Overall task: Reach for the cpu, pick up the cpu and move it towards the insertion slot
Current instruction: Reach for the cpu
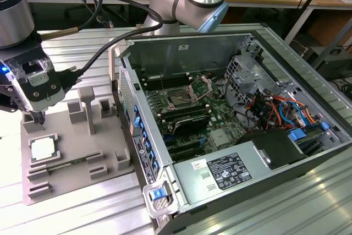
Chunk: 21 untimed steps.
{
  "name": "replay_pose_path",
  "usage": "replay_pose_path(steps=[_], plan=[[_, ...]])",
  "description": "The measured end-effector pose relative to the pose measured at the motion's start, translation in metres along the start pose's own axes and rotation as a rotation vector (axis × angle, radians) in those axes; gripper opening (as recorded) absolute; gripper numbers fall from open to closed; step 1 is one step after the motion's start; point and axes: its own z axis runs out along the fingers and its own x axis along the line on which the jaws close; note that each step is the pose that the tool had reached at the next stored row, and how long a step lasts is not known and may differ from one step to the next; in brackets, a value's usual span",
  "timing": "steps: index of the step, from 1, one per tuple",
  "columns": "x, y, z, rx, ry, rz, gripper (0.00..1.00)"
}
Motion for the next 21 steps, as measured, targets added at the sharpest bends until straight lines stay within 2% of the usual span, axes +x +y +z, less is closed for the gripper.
replay_pose_path(steps=[21], plan=[[0.0000, -0.0002, 0.0054, 0.0000, 0.0000, 0.000, 0.11]])
